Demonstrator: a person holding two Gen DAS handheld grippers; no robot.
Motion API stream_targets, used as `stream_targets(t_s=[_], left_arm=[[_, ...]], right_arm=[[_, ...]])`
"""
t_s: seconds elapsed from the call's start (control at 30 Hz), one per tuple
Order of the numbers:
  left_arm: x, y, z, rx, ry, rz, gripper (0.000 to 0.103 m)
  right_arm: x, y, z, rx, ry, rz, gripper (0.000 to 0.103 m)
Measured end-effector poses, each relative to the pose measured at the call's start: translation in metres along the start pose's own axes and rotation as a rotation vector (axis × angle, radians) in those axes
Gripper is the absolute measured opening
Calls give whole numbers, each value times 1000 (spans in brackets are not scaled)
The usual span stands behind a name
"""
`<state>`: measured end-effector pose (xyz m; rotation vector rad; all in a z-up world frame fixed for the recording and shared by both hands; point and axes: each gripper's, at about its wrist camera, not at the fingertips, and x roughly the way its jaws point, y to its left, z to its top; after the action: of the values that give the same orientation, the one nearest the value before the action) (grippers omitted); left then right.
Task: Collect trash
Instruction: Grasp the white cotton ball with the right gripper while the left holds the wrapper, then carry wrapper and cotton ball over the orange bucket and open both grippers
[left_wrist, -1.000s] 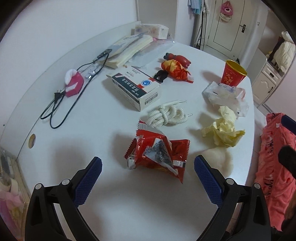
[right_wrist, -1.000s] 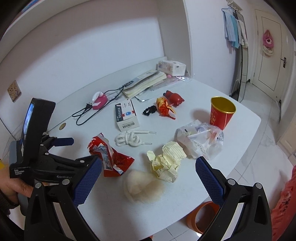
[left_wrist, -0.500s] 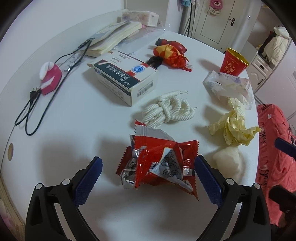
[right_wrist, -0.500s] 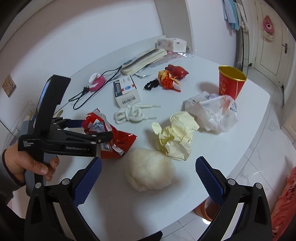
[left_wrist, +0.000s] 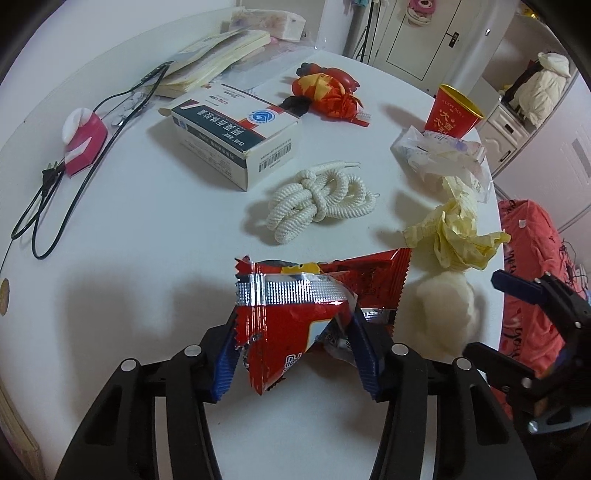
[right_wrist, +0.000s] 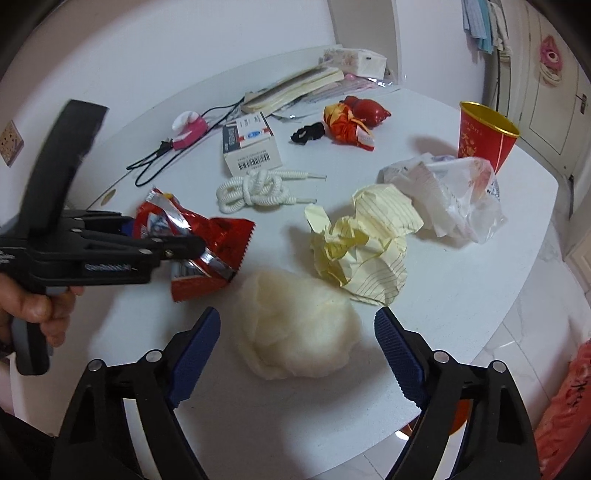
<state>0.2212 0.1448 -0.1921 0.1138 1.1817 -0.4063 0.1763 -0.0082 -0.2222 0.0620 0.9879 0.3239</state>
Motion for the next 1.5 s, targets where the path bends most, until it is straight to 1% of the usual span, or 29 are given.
stream_targets(t_s=[0.13, 0.17, 0.23, 0.27, 0.33, 0.37, 0.4, 0.43, 0.57, 0.67, 0.87, 0.93, 1.07, 1.23, 1.37, 1.5], left_arm=[[-12, 4, -3, -28, -21, -17, 53], [-13, 4, -3, -32, -22, -17, 53], [-17, 5, -6, -35, -24, -7, 53], [-18, 5, -6, -35, -22, -3, 53], [-21, 6, -9, -41, -23, -4, 53], [-22, 6, -10, -42, -20, -7, 53], [-23, 5, -10, -43, -21, -2, 53], [-25, 5, -12, -44, -23, 1, 53], [-29, -2, -13, -41, -24, -4, 53], [-37, -15, -16, -10, -23, 6, 53], [-64, -55, -21, 20, -41, 9, 53], [-74, -75, -23, 20, -52, 3, 53], [-84, -119, -23, 41, -68, -33, 53], [-79, -183, -16, 121, -73, -96, 53], [-64, -227, -7, 192, -65, -145, 53], [-38, -267, 1, 247, -36, -195, 53]], right_arm=[[5, 2, 0, -23, -8, -21, 84], [8, 3, 0, -32, -4, -22, 83], [18, 4, -1, -43, 35, -17, 64], [22, 4, -2, -44, 52, -10, 51], [23, 8, -4, -66, 43, -15, 46], [24, 10, -5, -79, 43, -20, 35], [24, 12, -5, -92, 44, -25, 19], [25, 13, -4, -108, 50, -23, 14], [16, 15, -4, -110, 46, 11, 13], [-3, 13, -4, -94, 28, 42, 13], [-59, -4, -14, -63, -17, 131, 13], [-80, -15, -18, -64, -34, 136, 13], [-124, -49, -29, -42, -72, 108, 13], [-165, -104, -55, 44, -91, 36, 13], [-181, -143, -77, 120, -94, -20, 13], [-182, -180, -97, 193, -82, -72, 13]])
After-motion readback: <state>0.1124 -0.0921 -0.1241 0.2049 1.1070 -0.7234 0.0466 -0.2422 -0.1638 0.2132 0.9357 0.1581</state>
